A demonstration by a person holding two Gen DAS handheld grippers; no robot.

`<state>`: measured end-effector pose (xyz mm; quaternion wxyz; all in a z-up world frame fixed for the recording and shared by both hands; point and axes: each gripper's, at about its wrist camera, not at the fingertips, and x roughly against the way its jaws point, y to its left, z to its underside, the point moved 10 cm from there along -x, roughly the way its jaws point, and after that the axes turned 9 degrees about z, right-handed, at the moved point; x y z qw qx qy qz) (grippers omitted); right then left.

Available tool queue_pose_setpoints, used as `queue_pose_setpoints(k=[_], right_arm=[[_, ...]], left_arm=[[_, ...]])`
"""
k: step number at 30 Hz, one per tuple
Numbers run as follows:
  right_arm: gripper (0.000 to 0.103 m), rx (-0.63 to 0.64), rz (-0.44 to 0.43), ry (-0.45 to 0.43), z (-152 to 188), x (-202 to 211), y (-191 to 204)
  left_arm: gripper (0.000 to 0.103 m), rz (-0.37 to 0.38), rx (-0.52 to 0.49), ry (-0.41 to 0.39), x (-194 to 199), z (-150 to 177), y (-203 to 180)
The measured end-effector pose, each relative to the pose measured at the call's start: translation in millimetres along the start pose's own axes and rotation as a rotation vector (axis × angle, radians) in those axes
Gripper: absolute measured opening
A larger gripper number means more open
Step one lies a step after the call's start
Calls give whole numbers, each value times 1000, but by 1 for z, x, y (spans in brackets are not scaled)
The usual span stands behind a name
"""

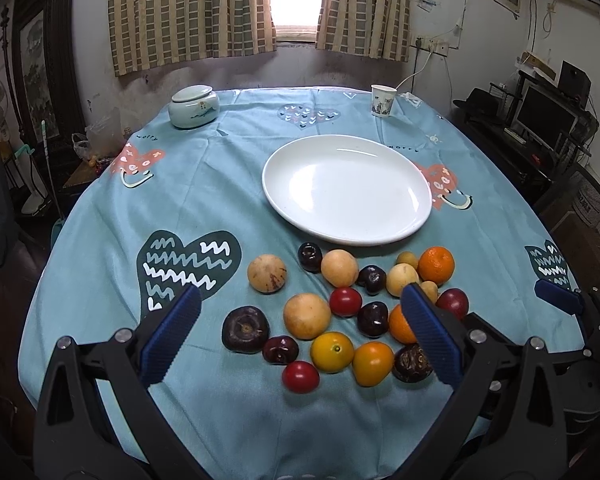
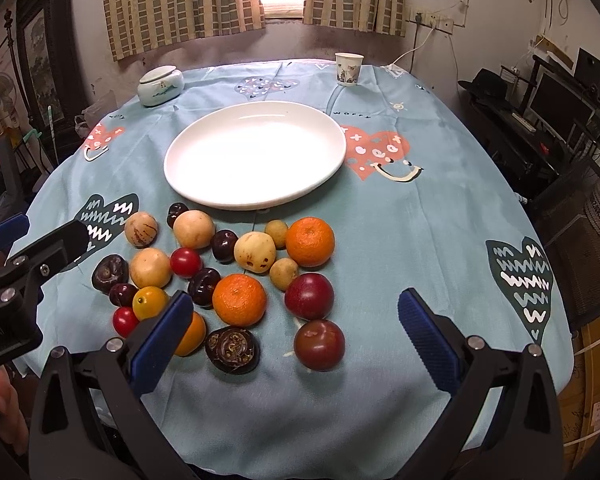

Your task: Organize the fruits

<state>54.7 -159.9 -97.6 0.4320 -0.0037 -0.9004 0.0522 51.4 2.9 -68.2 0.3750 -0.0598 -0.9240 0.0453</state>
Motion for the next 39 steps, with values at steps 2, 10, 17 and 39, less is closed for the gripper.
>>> queue_pose_setpoints(k=[2,10,17,39], right_arm=[[102,0,-1,-4,1,2,0],[102,4,-2,-11,3,10,1],[102,6,-3,-5,7,10,3],[102,3,-18,20,11,1,1]], left_arm=[[101,1,1,-2,3,-1,0],[101,5,4,-6,6,-1,0],[101,9,11,1,8,5,0],[101,17,18,44,-12,14,5]])
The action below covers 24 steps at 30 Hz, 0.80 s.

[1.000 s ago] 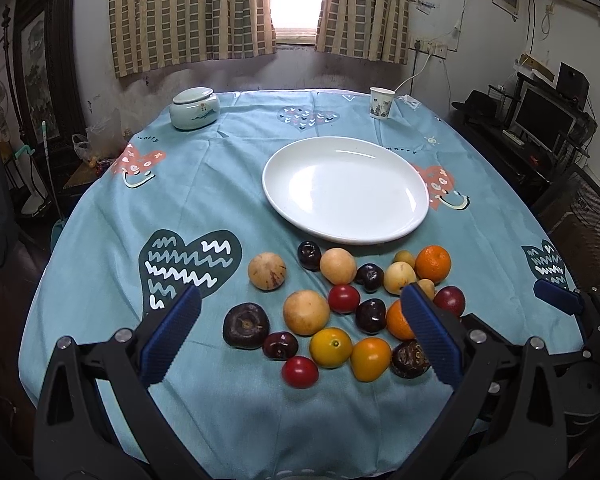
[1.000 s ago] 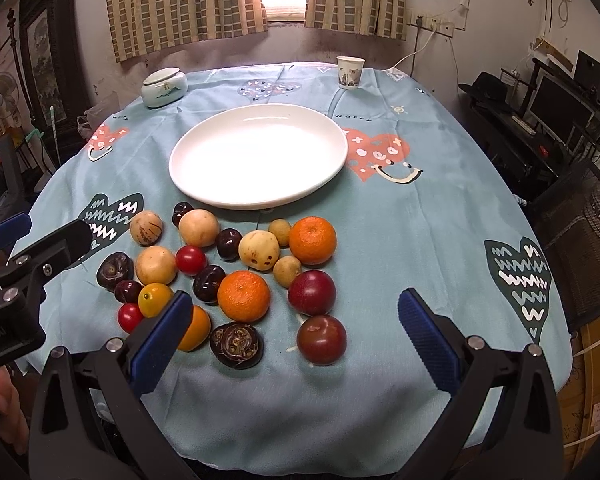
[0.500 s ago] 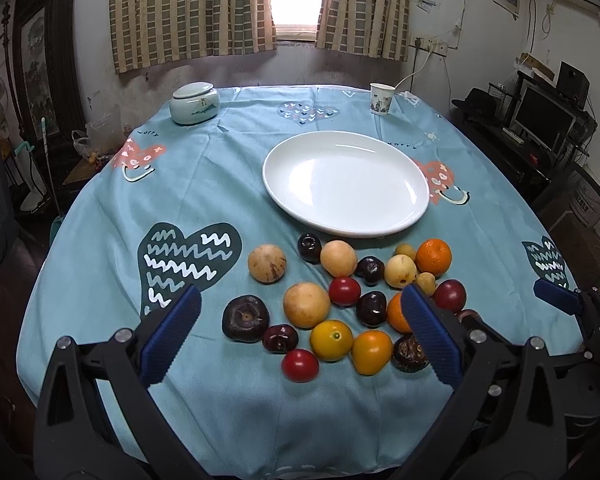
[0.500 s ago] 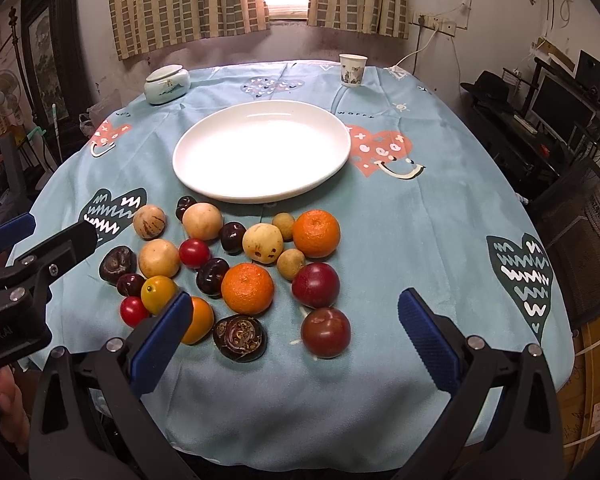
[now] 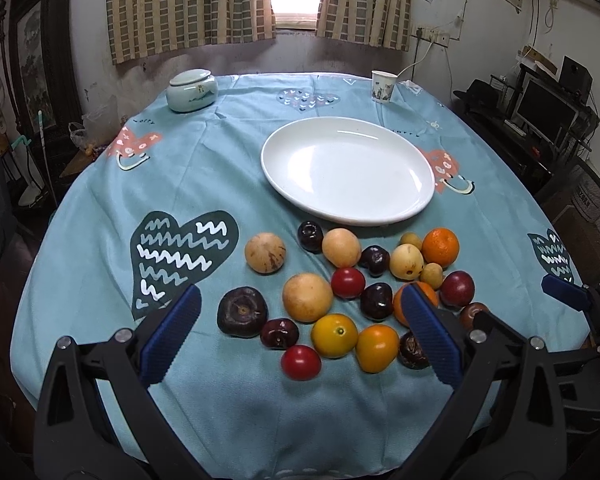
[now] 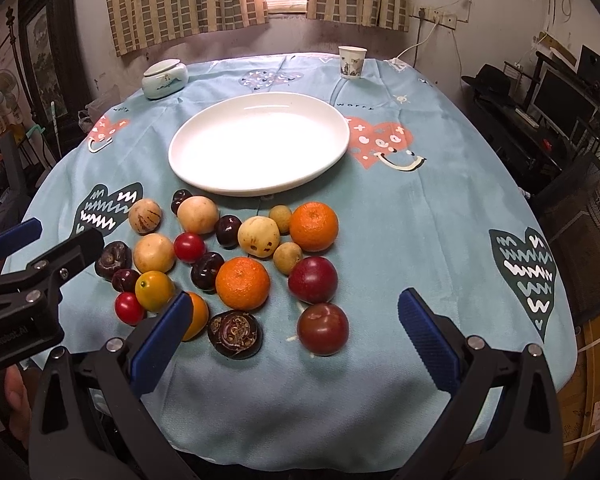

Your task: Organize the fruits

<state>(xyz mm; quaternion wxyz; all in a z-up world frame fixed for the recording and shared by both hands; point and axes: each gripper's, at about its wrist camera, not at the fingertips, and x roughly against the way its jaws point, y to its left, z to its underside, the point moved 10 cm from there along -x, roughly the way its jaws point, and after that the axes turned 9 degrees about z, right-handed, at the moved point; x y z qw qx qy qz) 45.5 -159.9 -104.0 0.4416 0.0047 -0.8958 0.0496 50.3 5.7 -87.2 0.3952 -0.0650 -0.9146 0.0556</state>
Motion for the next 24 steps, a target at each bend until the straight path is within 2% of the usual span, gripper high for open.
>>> queue_pose_setpoints(k=[6,10,17,19,21,24], right_arm=[[102,20,-79,0,1,-2,4],[102,28,-95,-2,14,-5,-10],[102,1,-133,62,54,-21,-31],[96,4,-119,55,55,-27,-32],[77,20,-133,40,53,-32,-27],[74,47,-131,76,53,-52,-20]], left_arm=[[101,1,-6,2,-4,2,4],[101,-59,-10,-8,-3,10,26],[101,-61,56,73,-17,44,59],[101,-63,63,100,-21,54,63],[101,-58,66,123,-24,64,65],[101,-59,55,139,-25,71,65]])
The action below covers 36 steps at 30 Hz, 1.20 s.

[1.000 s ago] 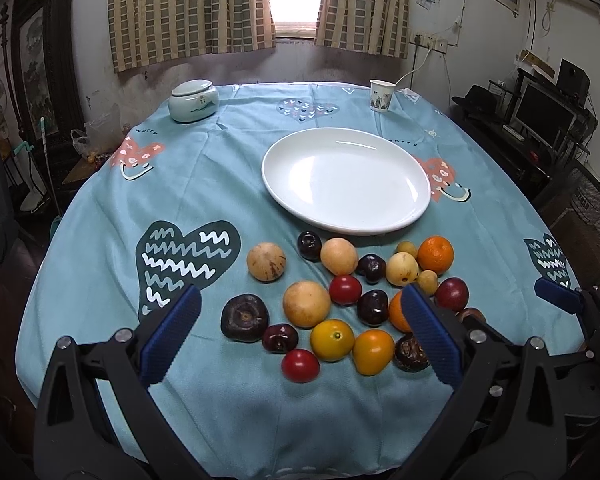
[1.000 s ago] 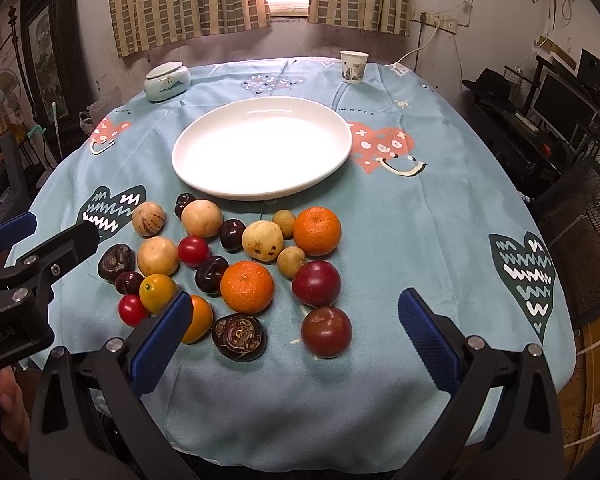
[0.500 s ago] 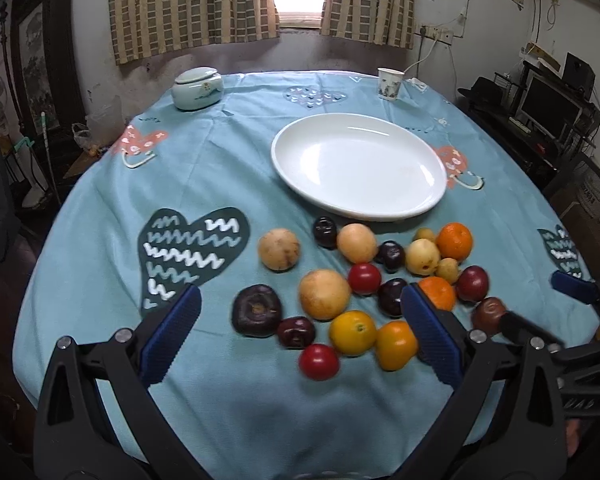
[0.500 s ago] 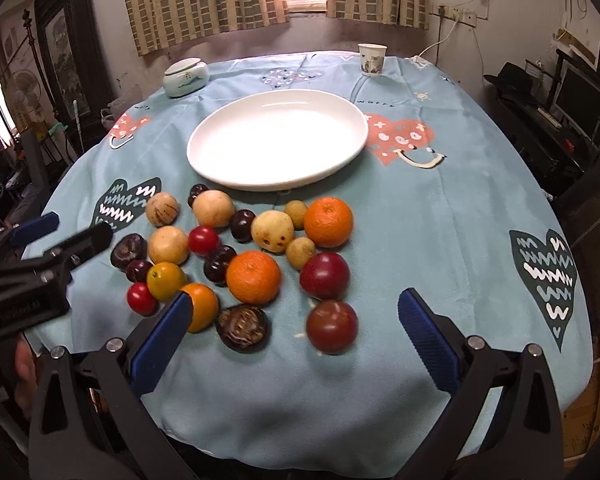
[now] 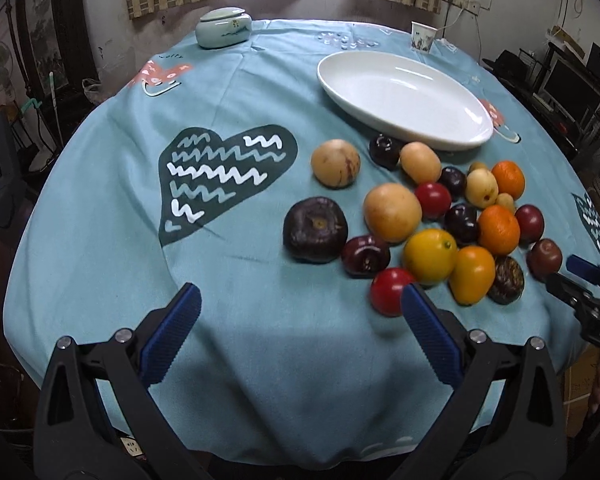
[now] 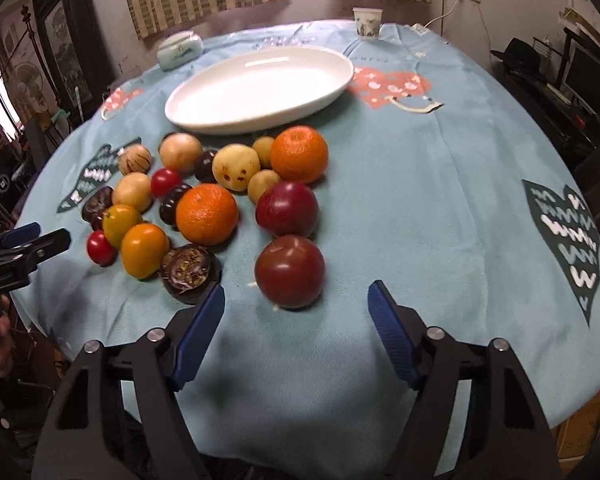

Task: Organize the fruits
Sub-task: 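Grasp a dark red plum with the right tool while the left tool grasps a red cherry tomato, then carry both fruits onto the white plate and open both tools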

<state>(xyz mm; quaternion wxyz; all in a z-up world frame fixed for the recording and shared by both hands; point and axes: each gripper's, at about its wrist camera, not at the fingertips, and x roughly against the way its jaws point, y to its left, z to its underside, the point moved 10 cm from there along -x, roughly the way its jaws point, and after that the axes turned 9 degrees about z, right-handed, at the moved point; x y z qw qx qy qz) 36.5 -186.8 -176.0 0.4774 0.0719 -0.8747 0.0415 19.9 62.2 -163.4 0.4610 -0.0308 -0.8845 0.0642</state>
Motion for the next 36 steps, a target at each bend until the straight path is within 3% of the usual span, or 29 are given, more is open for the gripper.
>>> queue_pose_setpoints(k=[1,2,3,4,15,17,18,21,23,25,26,36], right_arm=[[71,7,4,13,0,-8,1],[60,8,7,23,-1,-15,1],[42,7,18,2,-4,-19,0],[38,4,-18,-21,-8,-17,3],[39,-54,-49,5,-1,6,0],[39,-70,-64,20,1,4,-1],[39,-76,-70,24,3,4,-2],[39,-81,-72,25,5,4,-3],[39,-81,-72,21,6,5,-4],[39,-78,-79,16,6,6,-3],[39,-75,-81,14,6,6,-2],[39,-51,-125,-37,-9,22,14]], left_arm=[[101,1,-1,3,-1,1,0],[101,2,-1,9,-1,2,-1],[101,3,-2,14,-2,3,-1],[101,-1,-3,20,-3,4,-2],[100,27,-38,99,-27,20,-21],[92,39,-50,100,-33,20,-29],[82,43,-54,104,-37,21,-32],[75,47,-66,81,-42,16,-40],[65,61,-70,66,-41,14,-44],[39,102,-69,52,-40,12,-51],[32,125,-68,51,-39,12,-54],[32,157,-79,-33,-2,-4,-60]])
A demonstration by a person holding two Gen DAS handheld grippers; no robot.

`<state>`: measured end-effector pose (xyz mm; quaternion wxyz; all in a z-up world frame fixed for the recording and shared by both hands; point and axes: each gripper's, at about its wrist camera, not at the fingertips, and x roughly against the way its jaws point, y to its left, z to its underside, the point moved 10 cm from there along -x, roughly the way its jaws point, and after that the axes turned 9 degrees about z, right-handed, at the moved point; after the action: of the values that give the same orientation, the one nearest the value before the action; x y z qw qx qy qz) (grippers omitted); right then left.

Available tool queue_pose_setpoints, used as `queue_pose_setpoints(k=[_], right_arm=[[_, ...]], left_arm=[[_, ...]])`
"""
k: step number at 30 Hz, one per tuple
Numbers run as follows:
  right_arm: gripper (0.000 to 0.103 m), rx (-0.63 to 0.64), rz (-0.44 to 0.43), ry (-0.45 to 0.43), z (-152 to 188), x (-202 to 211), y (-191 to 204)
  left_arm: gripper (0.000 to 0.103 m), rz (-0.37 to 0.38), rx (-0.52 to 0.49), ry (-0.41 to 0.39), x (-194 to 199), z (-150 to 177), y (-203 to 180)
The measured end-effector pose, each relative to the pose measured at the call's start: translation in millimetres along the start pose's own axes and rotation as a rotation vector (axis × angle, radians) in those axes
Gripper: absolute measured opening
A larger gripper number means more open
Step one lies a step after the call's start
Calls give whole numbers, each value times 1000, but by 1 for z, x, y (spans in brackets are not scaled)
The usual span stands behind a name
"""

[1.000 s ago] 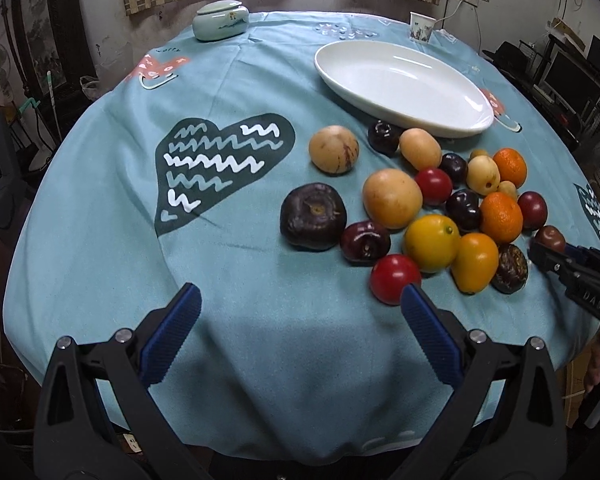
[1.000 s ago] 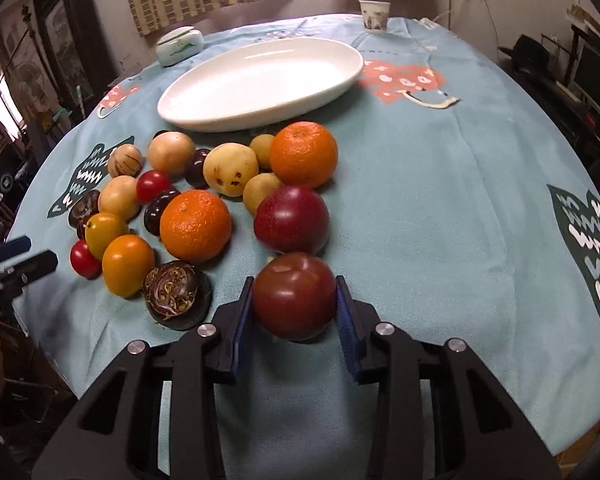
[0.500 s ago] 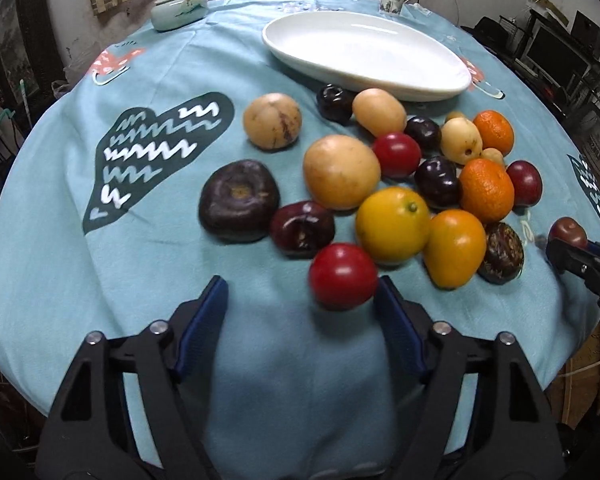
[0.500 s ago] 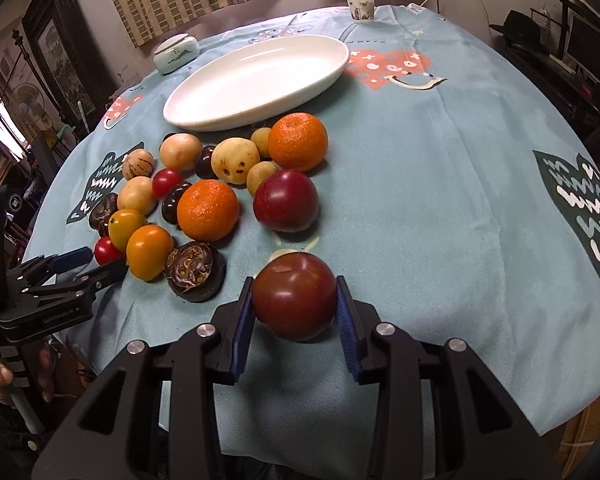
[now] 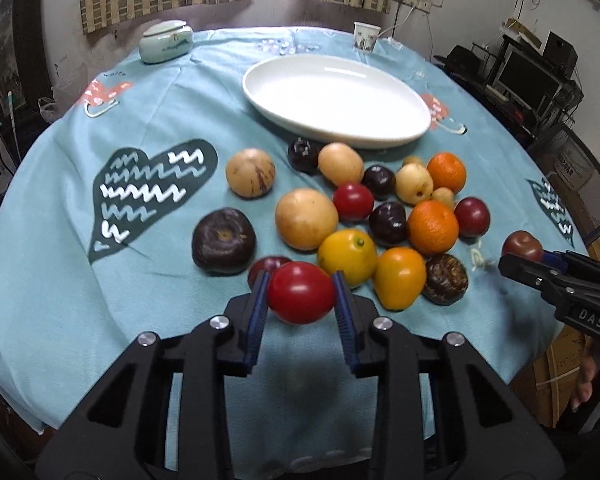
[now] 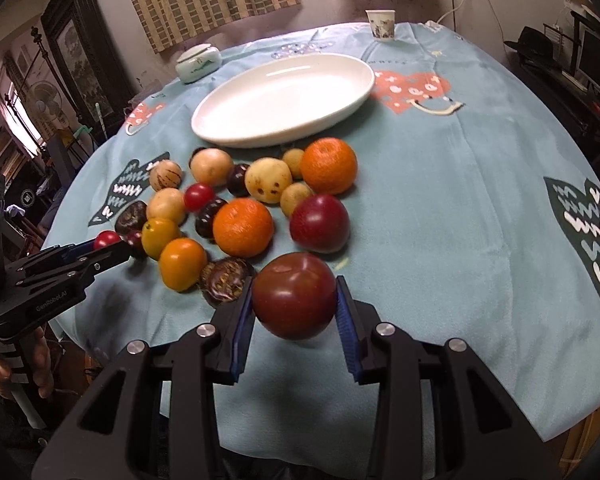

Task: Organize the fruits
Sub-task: 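Carry both fruits onto the white plate and open both tools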

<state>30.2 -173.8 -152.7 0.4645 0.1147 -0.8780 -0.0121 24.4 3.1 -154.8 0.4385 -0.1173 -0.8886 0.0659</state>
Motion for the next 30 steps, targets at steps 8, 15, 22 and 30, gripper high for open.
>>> queue_pose_setpoints(k=[8,15,22,30], right_arm=[[39,35,-56,-35,-40,-11,17],[39,104,-87,-17,-129,-47,27],[38,173,-12,29,-237,-141,33],[40,218,-2,112,-263,-205,33]], left_arm=[[32,56,-8,-25,6,-51,2],[32,55,-18,21,-47,-151,17],[33,38,14,101,-145,-251,35],[33,64,54,175,-205,-268,40]])
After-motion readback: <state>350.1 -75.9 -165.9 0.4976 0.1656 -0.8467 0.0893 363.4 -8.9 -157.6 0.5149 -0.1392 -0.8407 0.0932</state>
